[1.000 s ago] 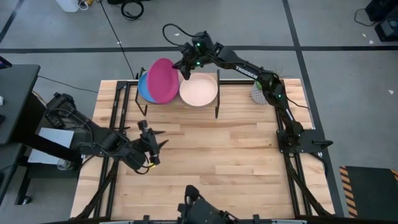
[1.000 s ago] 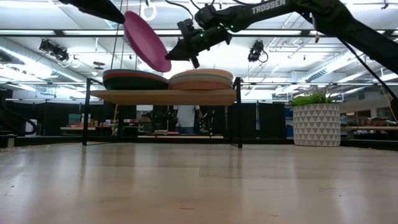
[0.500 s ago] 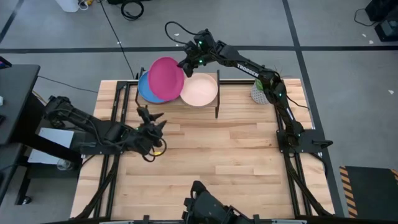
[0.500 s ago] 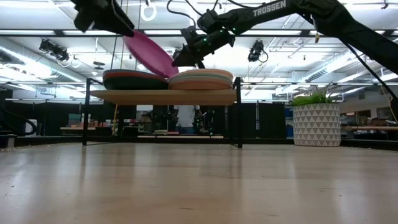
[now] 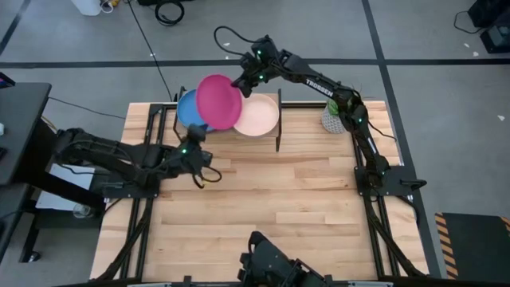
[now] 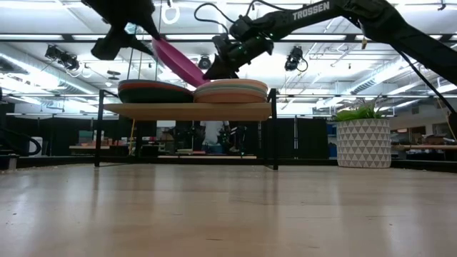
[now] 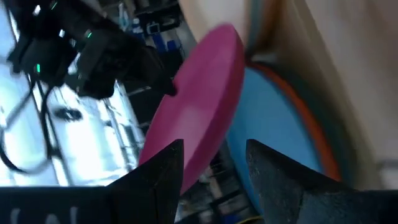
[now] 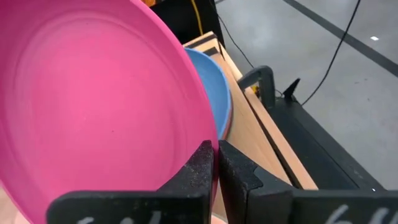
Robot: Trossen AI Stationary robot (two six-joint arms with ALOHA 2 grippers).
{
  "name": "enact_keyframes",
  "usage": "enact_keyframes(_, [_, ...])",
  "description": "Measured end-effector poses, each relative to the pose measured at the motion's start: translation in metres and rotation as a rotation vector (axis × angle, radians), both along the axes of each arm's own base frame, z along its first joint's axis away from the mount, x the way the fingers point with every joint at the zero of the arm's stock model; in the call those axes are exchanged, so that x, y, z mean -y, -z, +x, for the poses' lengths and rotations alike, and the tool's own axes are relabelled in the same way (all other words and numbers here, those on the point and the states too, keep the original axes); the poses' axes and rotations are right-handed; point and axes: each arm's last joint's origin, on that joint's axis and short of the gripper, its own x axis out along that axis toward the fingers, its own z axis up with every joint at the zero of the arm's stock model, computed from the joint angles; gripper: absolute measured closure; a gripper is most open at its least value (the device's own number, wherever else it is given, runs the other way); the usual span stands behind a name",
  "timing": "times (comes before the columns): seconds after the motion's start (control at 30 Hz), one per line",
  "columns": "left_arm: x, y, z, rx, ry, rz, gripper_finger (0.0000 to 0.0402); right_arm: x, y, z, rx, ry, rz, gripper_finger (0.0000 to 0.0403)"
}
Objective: Place and stack plates onto a shelf
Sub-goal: Stack the pink plate on top of the blue plate on the shelf
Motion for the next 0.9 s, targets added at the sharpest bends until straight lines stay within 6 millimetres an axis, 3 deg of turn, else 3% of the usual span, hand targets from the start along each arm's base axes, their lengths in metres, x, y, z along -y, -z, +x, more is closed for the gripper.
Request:
enact_keyframes(0.23, [-0.018, 0.001, 0.001, -0.252, 0.026, 0.081, 0.0221, -0.001, 0.001, -0.001, -0.009, -0.022, 0.011, 0.0376])
enact_keyframes(0.57, [-0.033, 0.002, 0.002, -0.409, 0.073, 0.096, 0.0231, -0.004, 0.001, 0.001, 0.010, -0.076, 0.033, 0.0378])
enact_keyframes(0.9, [-0.037, 0.002, 0.003, -0.434, 0.072, 0.104, 0.0341, -0.005, -0.001, 0.001, 0.031, -0.111, 0.042, 0.0373])
